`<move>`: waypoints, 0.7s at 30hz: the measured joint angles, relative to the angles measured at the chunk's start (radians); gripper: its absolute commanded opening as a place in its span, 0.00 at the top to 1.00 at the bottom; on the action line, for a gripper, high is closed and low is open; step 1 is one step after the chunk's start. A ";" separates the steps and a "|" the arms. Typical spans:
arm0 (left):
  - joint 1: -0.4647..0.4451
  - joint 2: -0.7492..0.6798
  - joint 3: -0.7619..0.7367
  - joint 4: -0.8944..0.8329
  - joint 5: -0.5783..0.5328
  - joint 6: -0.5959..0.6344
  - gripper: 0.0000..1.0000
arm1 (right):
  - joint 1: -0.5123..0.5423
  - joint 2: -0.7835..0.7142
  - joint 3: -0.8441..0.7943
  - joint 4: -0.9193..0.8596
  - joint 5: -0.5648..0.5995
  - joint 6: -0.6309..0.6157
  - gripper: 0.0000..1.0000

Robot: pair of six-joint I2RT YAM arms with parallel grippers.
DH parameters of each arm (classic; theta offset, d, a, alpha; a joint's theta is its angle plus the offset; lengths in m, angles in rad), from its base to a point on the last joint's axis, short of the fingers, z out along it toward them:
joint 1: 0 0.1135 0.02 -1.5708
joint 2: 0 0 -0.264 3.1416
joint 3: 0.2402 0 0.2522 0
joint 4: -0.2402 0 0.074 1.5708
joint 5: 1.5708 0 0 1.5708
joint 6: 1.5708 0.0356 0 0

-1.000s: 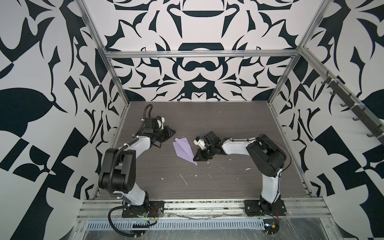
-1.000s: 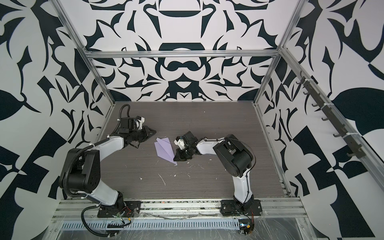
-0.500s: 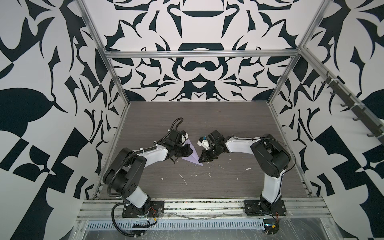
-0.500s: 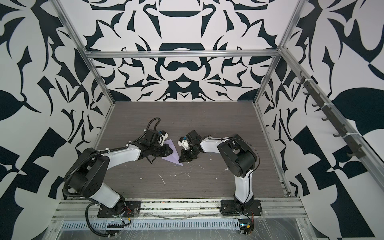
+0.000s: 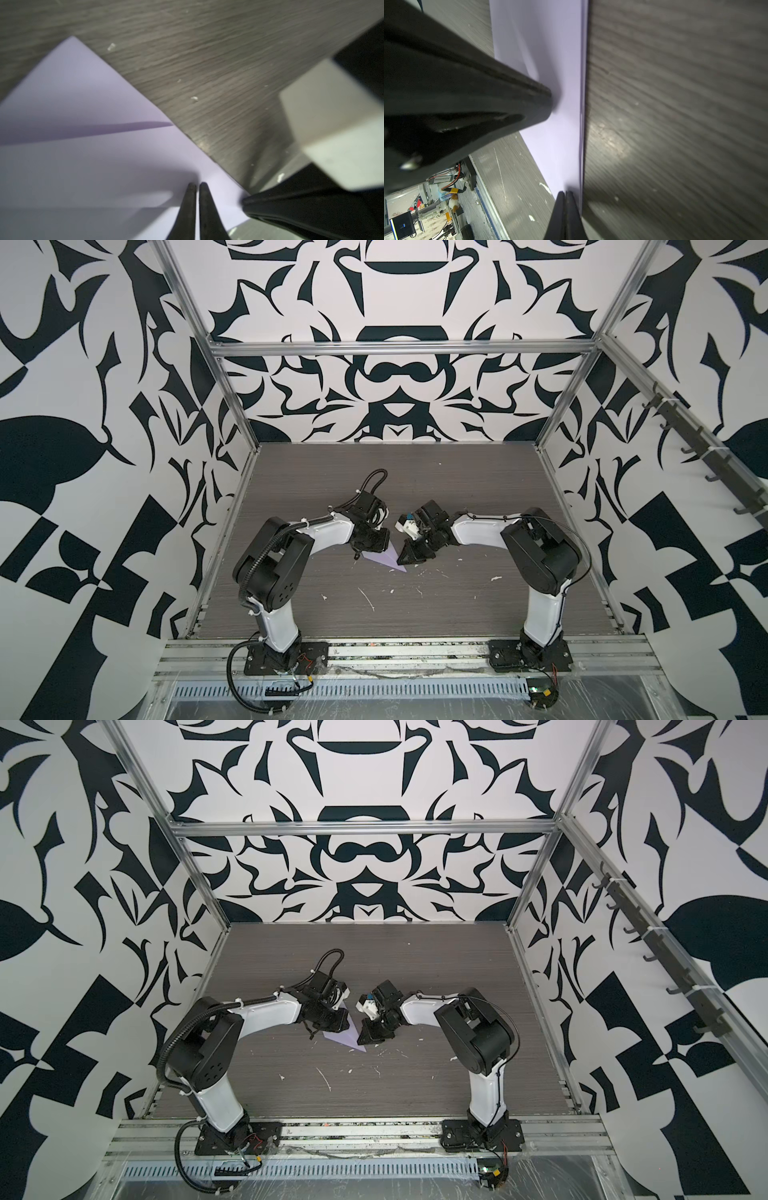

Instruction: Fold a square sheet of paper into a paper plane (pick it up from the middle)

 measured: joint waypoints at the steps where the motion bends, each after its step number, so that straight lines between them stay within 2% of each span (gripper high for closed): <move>1: 0.000 0.006 0.014 -0.021 -0.006 0.014 0.90 | 0.000 0.000 0.000 0.000 0.000 0.000 1.00; 10: -0.002 0.061 0.123 -0.168 -0.058 0.084 0.90 | 0.000 0.000 0.000 0.000 0.000 0.007 1.00; 21: 0.000 0.151 0.285 -0.357 -0.176 0.138 0.89 | -0.001 0.000 0.000 0.000 0.000 0.018 1.00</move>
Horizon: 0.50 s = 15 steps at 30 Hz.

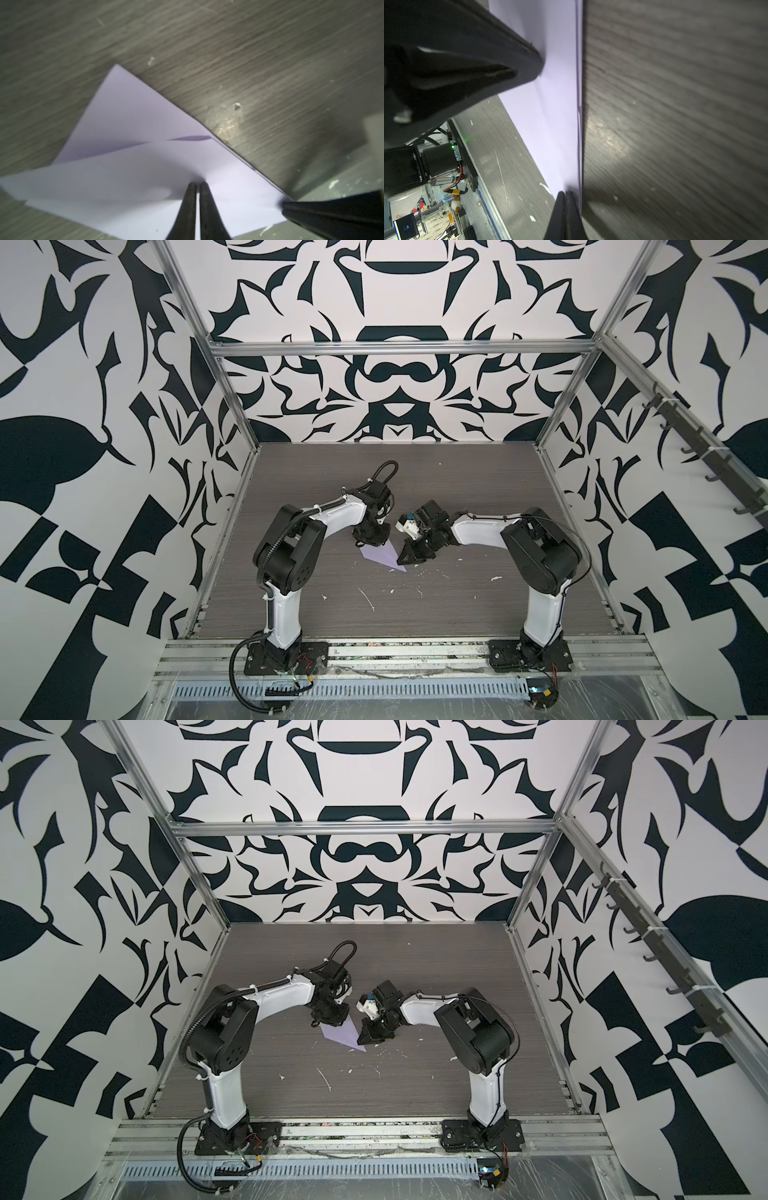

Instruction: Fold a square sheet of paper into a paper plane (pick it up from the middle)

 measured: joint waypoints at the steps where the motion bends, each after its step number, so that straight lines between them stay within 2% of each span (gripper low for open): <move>1: 0.003 0.005 0.007 -0.007 -0.011 0.007 0.89 | 0.000 0.000 0.000 0.000 0.000 0.001 1.00; 15: 0.095 0.046 0.074 -0.047 -0.106 0.039 0.89 | 0.000 0.000 -0.001 0.003 0.000 0.008 1.00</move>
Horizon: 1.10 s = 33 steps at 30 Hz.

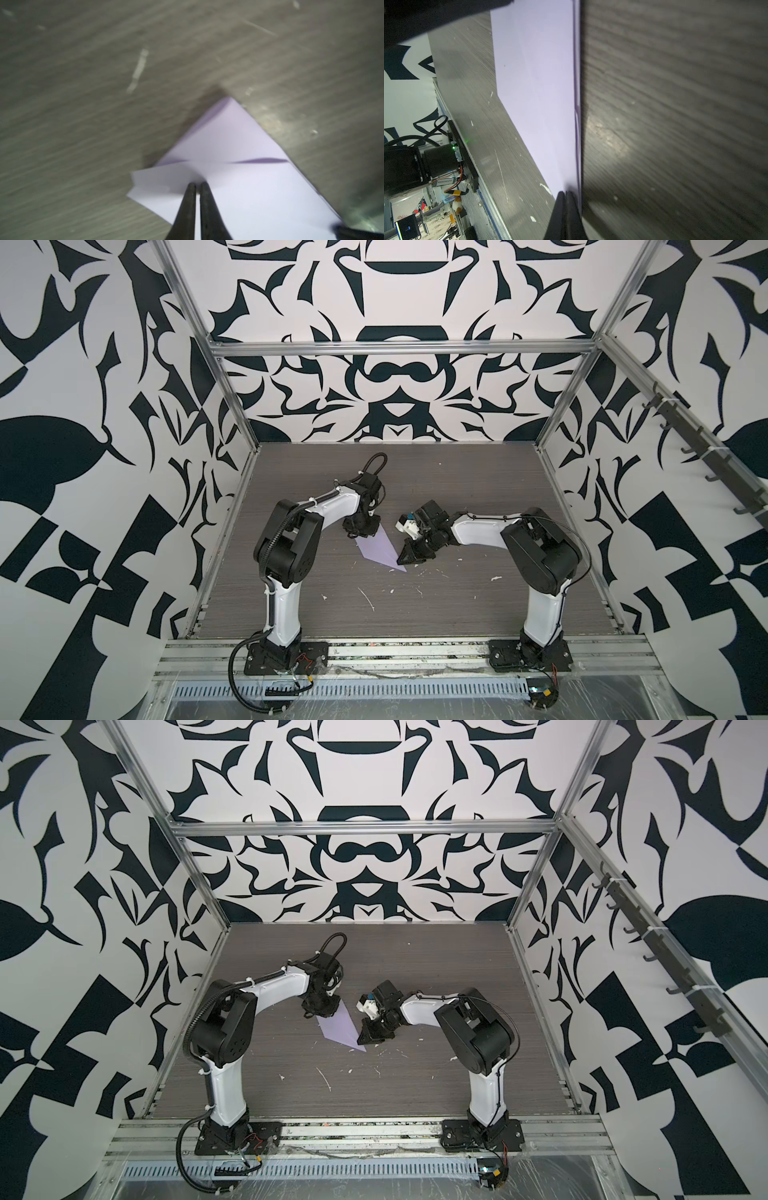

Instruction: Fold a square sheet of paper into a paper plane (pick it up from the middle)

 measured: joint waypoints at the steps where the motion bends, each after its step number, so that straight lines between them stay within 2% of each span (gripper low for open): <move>1: 0.009 0.006 0.009 -0.002 -0.008 0.000 0.89 | 0.000 0.000 0.000 0.000 0.000 0.000 1.00; 11: 0.109 0.028 0.044 0.003 -0.117 -0.004 0.86 | 0.000 0.000 -0.002 0.005 -0.001 0.008 1.00; 15: 0.132 -0.019 -0.008 0.037 -0.106 -0.057 0.84 | 0.000 0.000 -0.002 0.005 -0.001 0.014 1.00; 20: 0.091 -0.240 -0.166 0.116 -0.011 -0.162 0.84 | 0.000 -0.001 -0.002 0.006 -0.001 0.021 1.00; 22: 0.072 -0.339 -0.235 0.181 0.056 -0.217 0.84 | 0.000 -0.001 -0.002 0.006 0.000 0.023 1.00; 25: 0.053 -0.416 -0.333 0.298 0.174 -0.303 0.84 | 0.000 -0.002 -0.002 0.006 0.002 0.024 1.00; 29: 0.027 -0.378 -0.391 0.381 0.278 -0.382 0.88 | 0.000 -0.002 -0.003 0.008 0.002 0.027 1.00; 33: -0.009 -0.289 -0.383 0.405 0.307 -0.404 0.92 | 0.000 -0.003 -0.003 0.008 0.002 0.034 1.00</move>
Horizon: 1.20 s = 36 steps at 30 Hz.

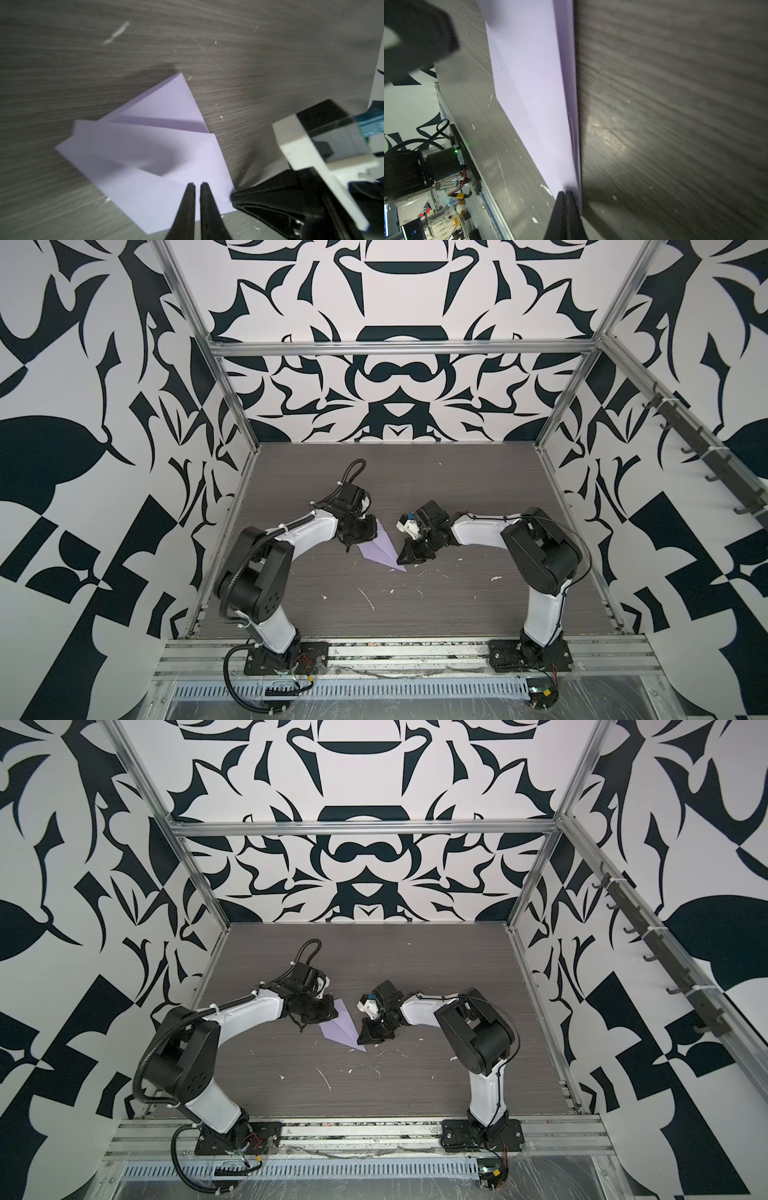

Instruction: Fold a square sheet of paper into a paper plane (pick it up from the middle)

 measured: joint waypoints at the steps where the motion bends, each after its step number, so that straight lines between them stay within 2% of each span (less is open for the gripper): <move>1: -0.006 0.021 0.004 0.000 0.000 -0.001 0.93 | 0.000 -0.002 0.000 0.000 0.001 0.002 1.00; 6: -0.019 0.090 0.025 -0.021 -0.018 0.024 0.95 | 0.000 -0.010 -0.006 0.006 0.009 0.016 1.00; 11: -0.018 0.093 0.046 -0.036 -0.052 0.057 0.95 | 0.000 -0.014 -0.006 0.008 0.011 0.031 1.00; 18: -0.018 0.104 0.056 -0.056 -0.065 0.079 0.97 | 0.031 -0.059 -0.002 0.103 0.016 0.127 1.00; 28: -0.018 0.109 0.068 -0.073 -0.077 0.089 0.97 | 0.070 0.060 0.074 0.206 0.051 0.248 1.00; 36: -0.018 0.120 0.082 -0.089 -0.081 0.095 0.98 | 0.056 0.046 -0.009 0.272 0.057 0.284 1.00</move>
